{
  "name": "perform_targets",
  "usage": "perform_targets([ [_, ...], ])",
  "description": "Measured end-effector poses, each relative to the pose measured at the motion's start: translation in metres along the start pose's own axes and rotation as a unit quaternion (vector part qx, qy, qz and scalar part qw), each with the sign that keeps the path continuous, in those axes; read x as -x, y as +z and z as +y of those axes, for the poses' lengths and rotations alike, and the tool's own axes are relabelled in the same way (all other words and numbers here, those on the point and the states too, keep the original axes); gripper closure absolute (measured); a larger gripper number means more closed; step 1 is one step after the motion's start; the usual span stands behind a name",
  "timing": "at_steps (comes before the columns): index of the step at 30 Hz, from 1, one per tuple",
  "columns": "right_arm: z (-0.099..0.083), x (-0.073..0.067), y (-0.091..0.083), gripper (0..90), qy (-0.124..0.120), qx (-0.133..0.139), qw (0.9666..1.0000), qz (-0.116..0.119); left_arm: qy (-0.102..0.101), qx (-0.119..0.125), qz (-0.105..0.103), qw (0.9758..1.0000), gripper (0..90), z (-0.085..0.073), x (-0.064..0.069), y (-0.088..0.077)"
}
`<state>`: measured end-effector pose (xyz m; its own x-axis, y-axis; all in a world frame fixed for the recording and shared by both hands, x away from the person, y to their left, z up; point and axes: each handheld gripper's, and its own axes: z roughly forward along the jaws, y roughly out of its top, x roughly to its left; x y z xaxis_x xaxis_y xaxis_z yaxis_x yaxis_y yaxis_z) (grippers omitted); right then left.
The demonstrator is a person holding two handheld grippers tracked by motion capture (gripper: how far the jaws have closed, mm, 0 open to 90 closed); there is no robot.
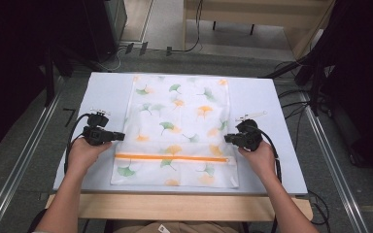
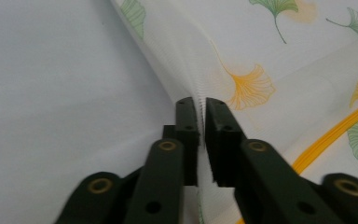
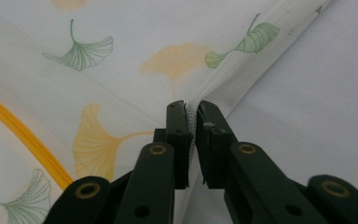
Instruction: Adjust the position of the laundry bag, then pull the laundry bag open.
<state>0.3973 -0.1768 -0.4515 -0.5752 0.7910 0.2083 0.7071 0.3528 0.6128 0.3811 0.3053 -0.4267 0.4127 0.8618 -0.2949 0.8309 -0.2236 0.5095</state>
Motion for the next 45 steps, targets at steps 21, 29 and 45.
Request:
perform_targets([
  [21,-0.005,0.005,-0.025,56.5,0.003,0.038,0.9993,0.004,0.044,0.028,-0.032,0.9981,44.9,0.000,0.029,-0.012],
  [29,-0.011,0.005,-0.038,54.7,0.007,0.048,0.9988,0.007,0.061,0.032,-0.037,0.9969,40.5,0.001,0.040,-0.013],
  [45,-0.034,-0.012,-0.062,55.1,0.005,0.051,0.9986,0.012,0.088,0.023,-0.048,0.9947,39.0,0.007,0.054,-0.004],
])
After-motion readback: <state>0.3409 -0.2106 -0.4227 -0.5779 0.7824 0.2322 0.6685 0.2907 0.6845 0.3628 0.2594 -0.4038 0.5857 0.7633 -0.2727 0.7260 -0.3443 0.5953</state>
